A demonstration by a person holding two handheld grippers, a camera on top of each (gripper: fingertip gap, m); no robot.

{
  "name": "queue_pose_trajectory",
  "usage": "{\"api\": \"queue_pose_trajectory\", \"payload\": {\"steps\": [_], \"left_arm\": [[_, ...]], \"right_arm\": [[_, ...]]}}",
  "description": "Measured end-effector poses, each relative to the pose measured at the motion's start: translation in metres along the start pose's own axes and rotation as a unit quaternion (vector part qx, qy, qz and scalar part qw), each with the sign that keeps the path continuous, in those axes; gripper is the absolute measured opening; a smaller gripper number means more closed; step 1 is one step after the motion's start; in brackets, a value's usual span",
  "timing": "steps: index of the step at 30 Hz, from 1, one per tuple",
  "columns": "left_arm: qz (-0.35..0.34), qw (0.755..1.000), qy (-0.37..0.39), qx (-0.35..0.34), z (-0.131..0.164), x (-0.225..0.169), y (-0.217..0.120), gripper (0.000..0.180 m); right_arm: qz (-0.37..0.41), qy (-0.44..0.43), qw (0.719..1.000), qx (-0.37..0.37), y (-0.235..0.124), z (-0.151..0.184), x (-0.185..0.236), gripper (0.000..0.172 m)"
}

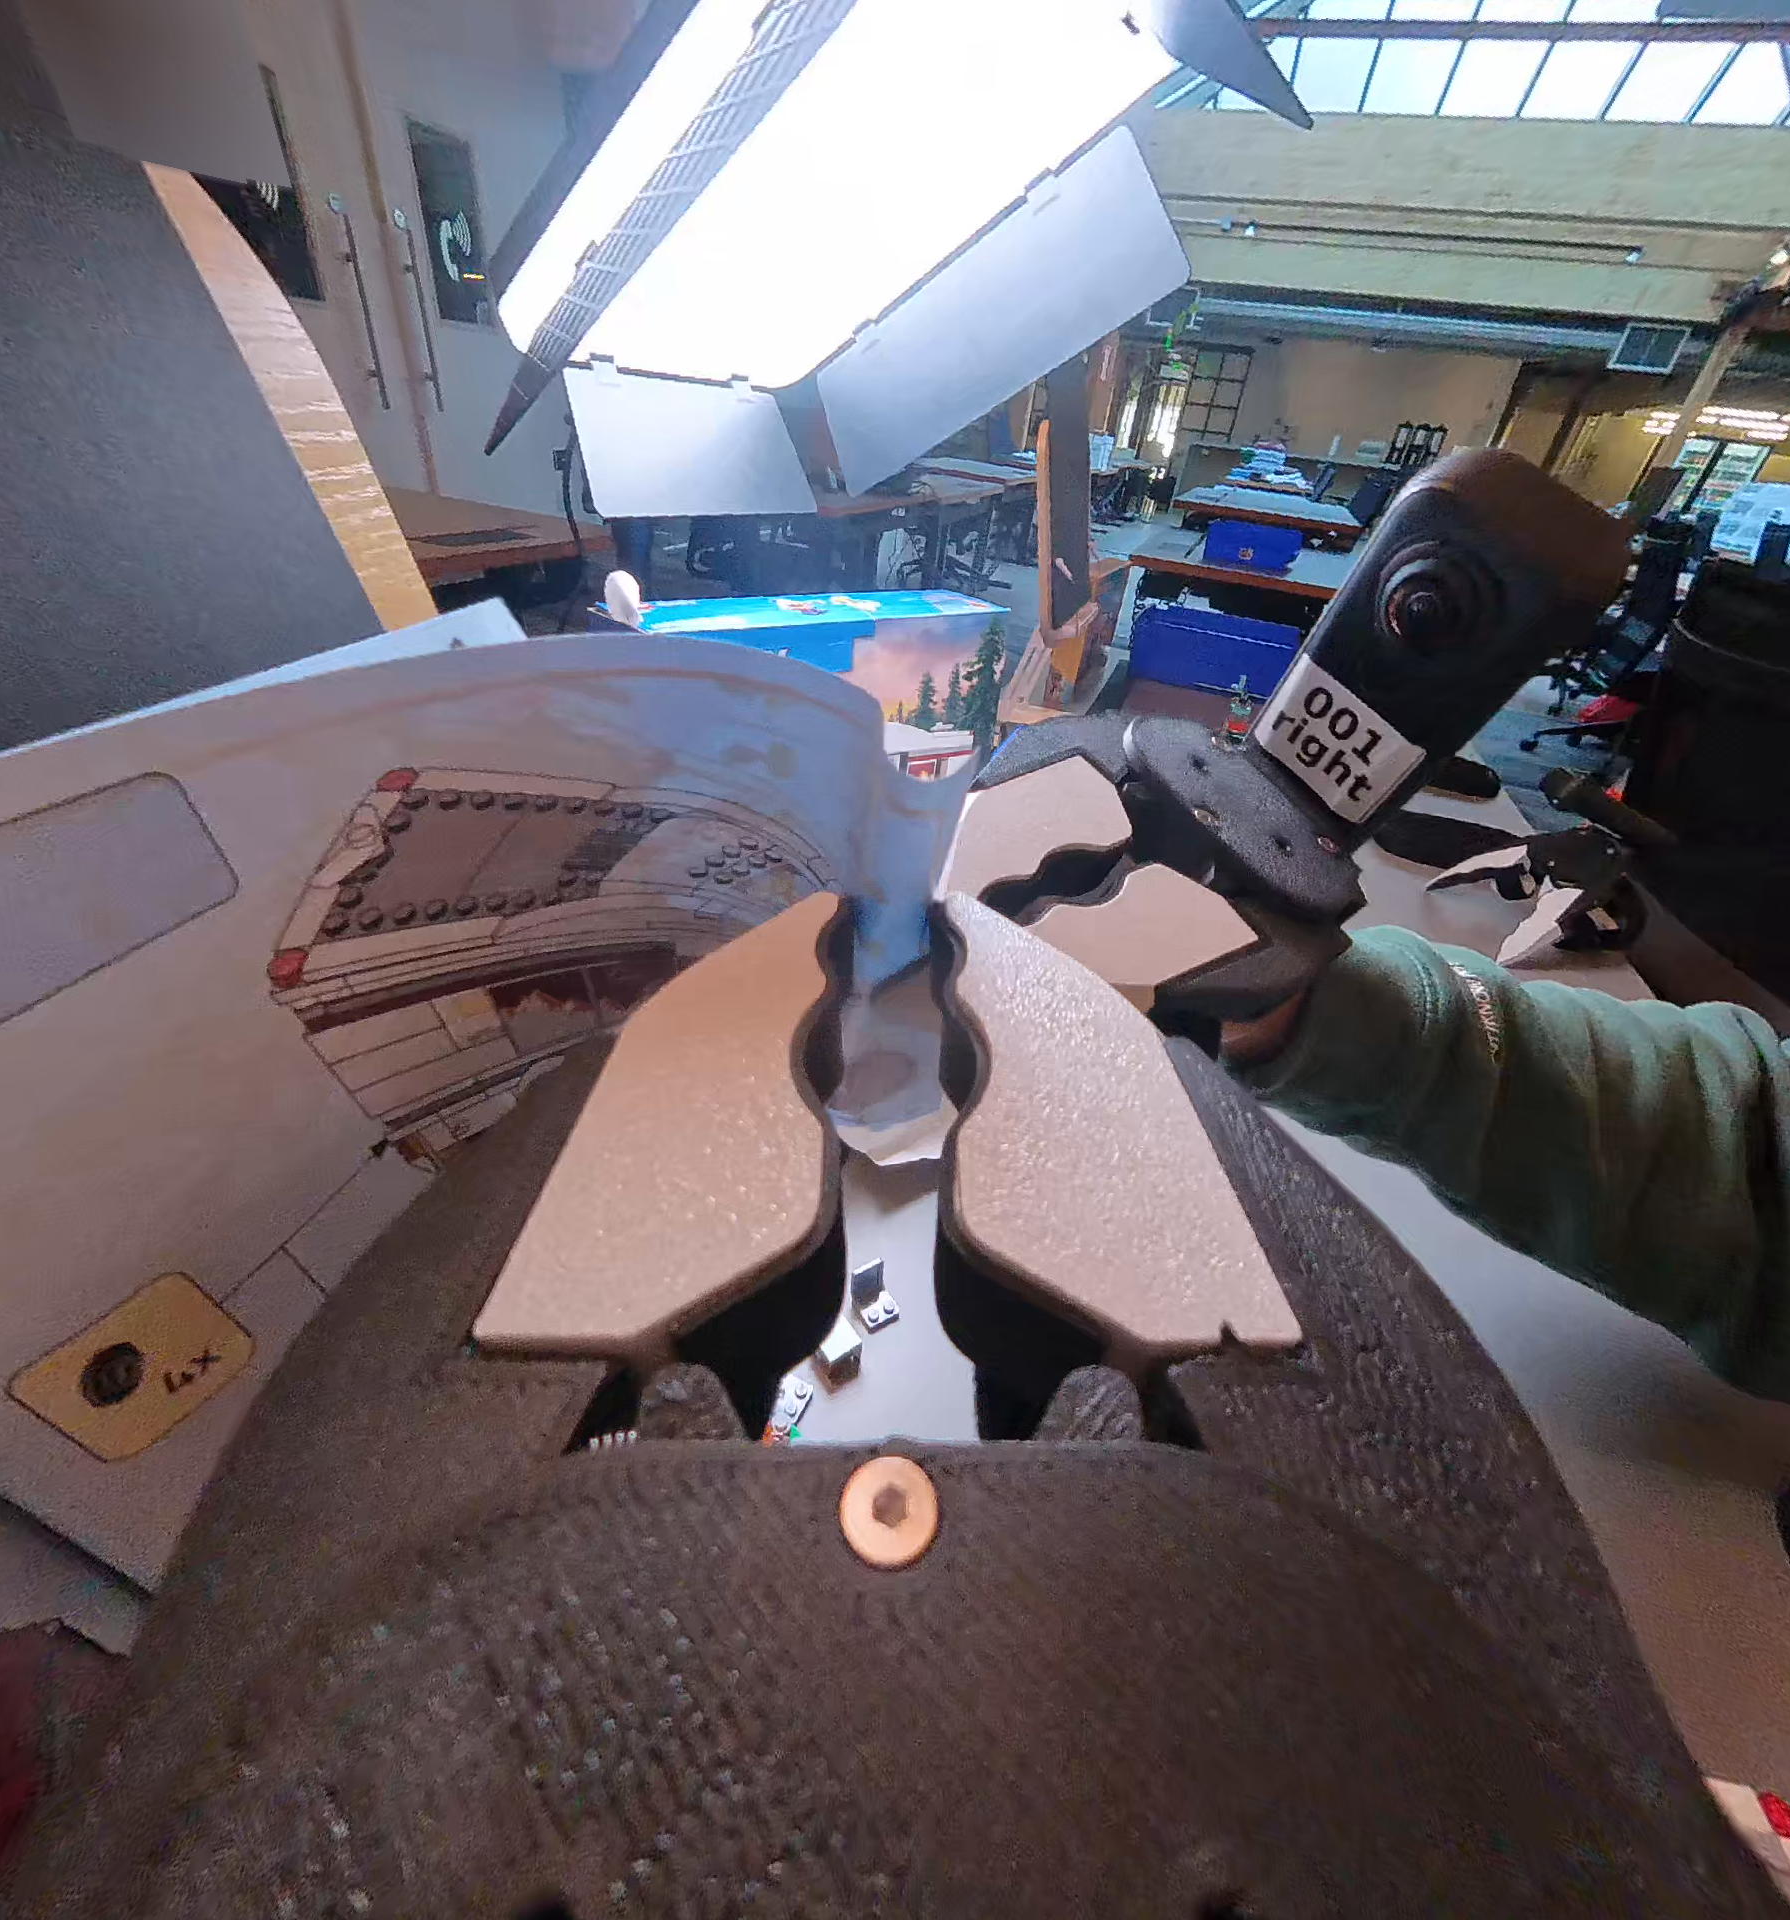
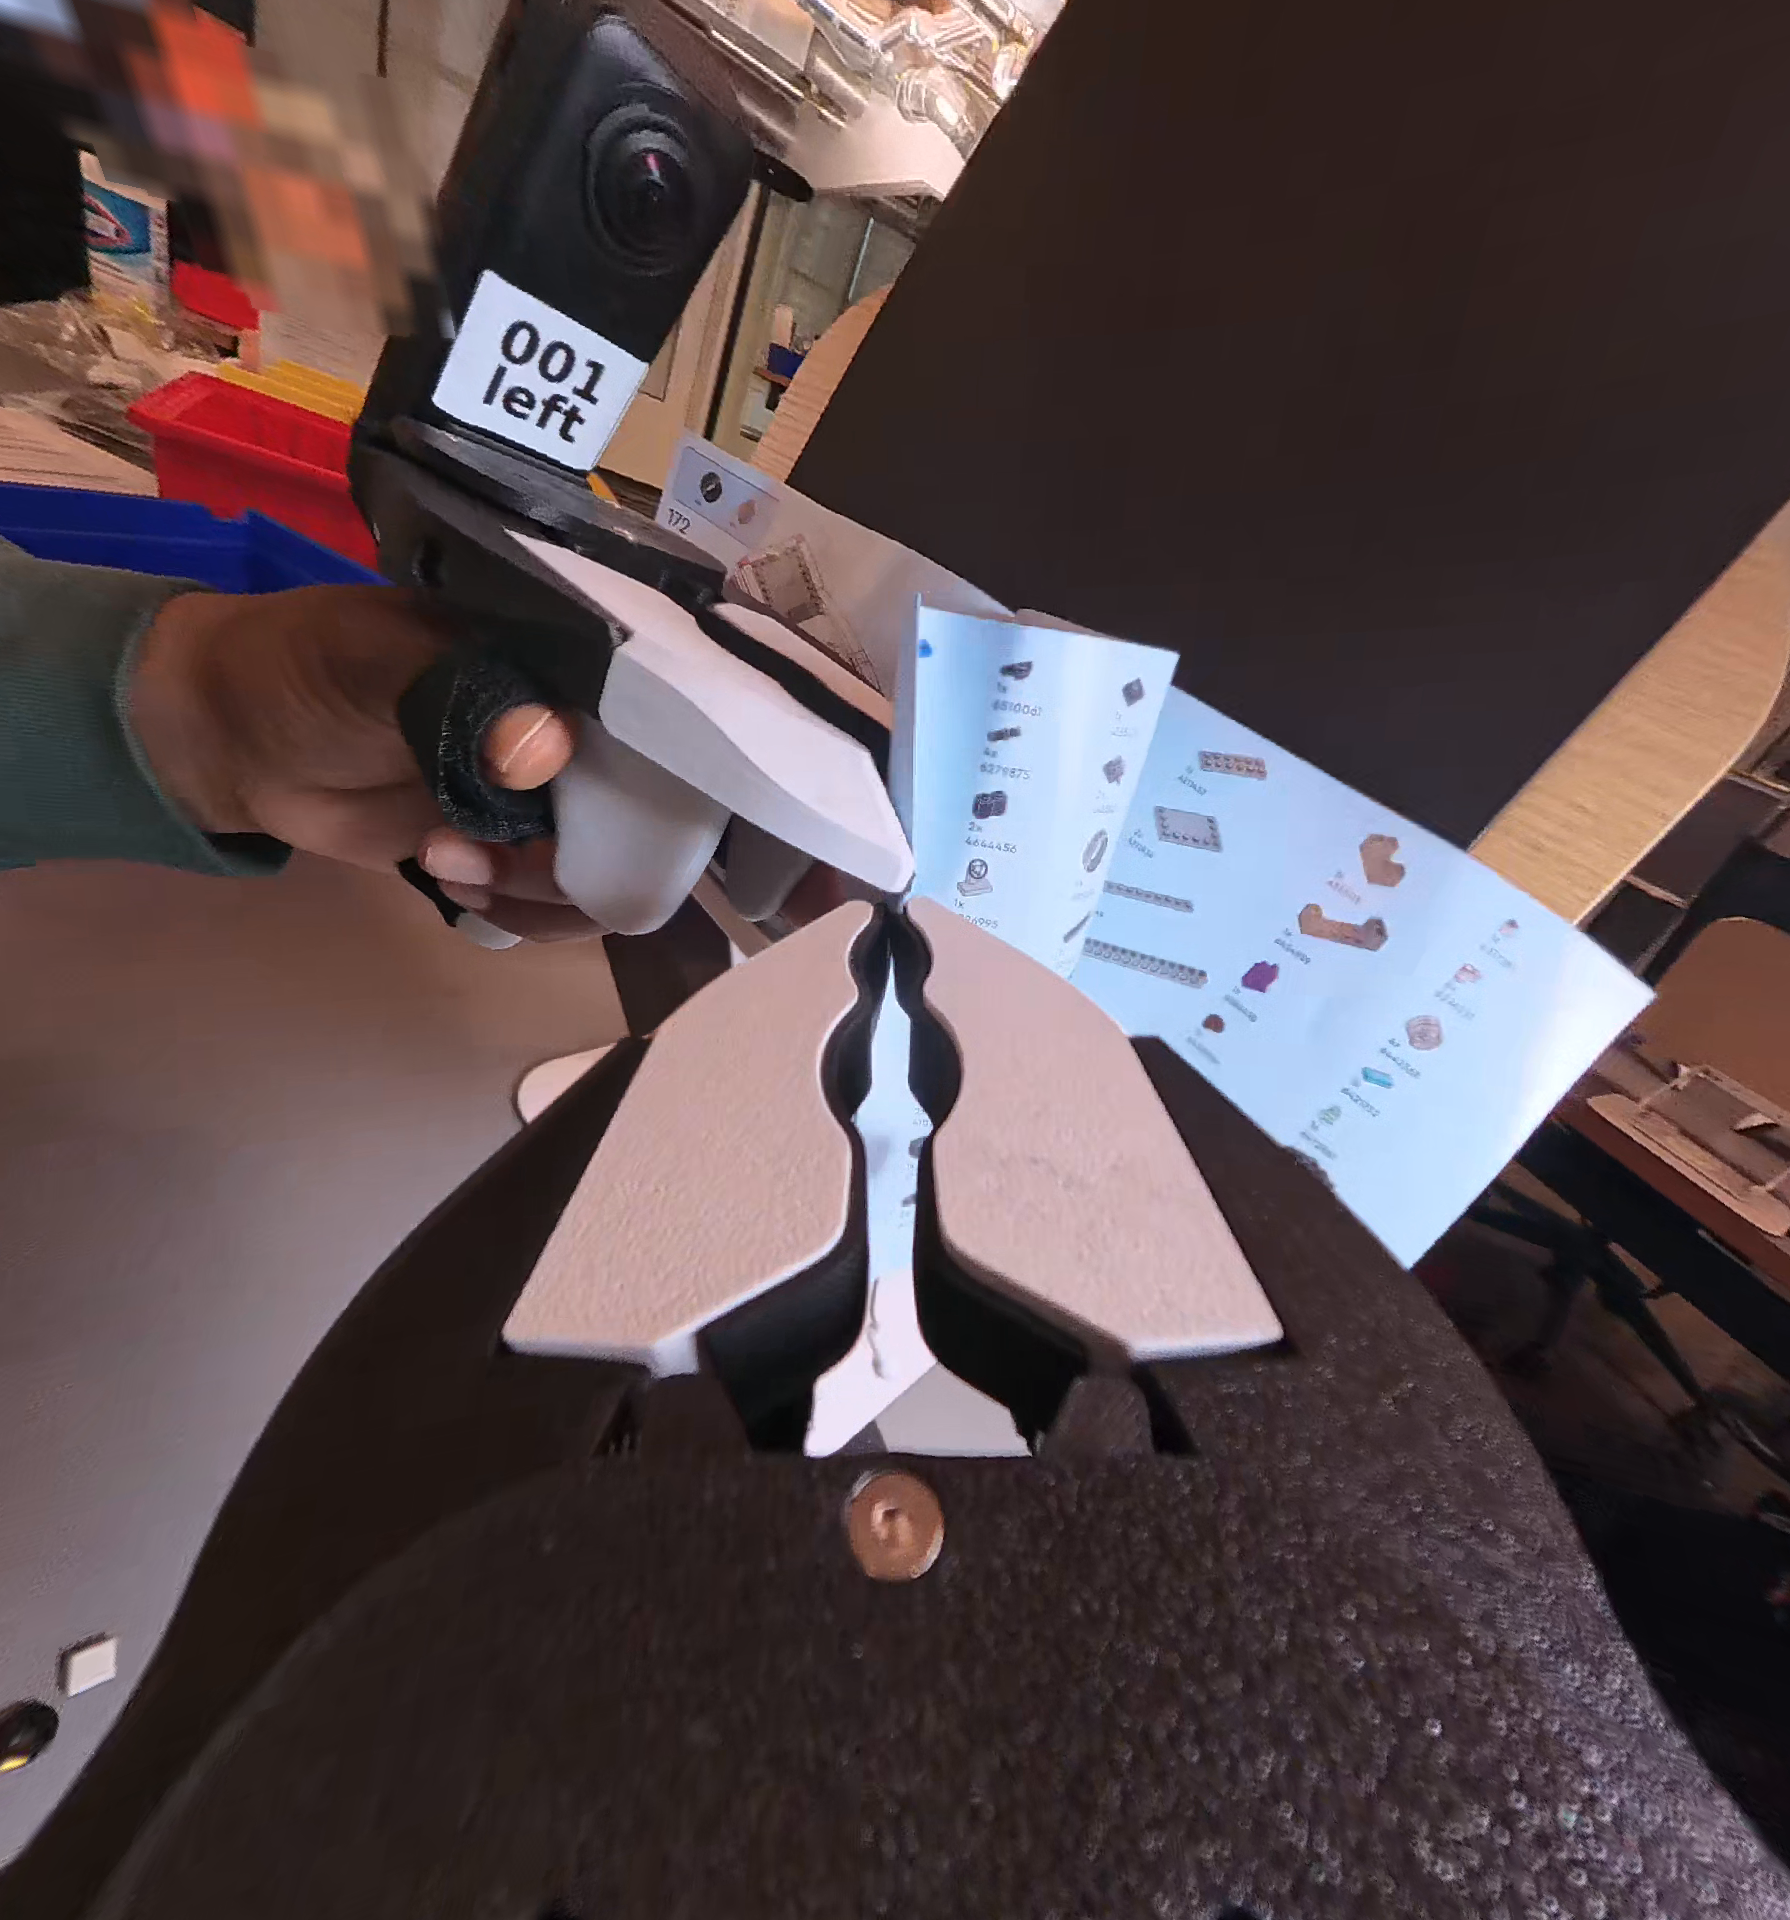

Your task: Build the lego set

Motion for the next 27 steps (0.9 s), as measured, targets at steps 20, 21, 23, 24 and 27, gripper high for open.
{"api": "queue_pose_trajectory", "payload": {"steps": [20, 21, 23, 24, 27], "left_arm": [[0.041, 0.999, 0.030, 0.004, 0.004, 0.004, -0.008, 0.007], [0.043, 0.998, 0.034, 0.007, 0.004, 0.003, -0.007, 0.008], [0.047, 0.998, 0.039, 0.007, 0.005, 0.003, -0.007, 0.005], [0.046, 0.998, 0.037, 0.005, 0.005, 0.004, -0.007, 0.005], [0.048, 0.998, 0.035, 0.009, 0.006, 0.006, -0.008, 0.007]], "right_arm": [[-0.174, 0.232, 0.957, -0.028, 0.002, -0.004, -0.040, 0.057], [-0.181, 0.235, 0.955, -0.029, 0.005, -0.005, -0.041, 0.048], [-0.197, 0.249, 0.948, -0.031, 0.009, -0.007, -0.044, 0.029], [-0.196, 0.252, 0.947, -0.028, 0.011, -0.006, -0.046, 0.024], [-0.193, 0.248, 0.949, -0.035, 0.011, -0.005, -0.050, 0.000]]}}
Point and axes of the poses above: each gripper's, where its closed fingertips meet, y out along the fingers, z out of its underside, x = y × z across the jaws, the point moved 9 cm from there along -y, back along the fingers, and after that the axes turned 3 degrees about -z, right-handed, at the moved point
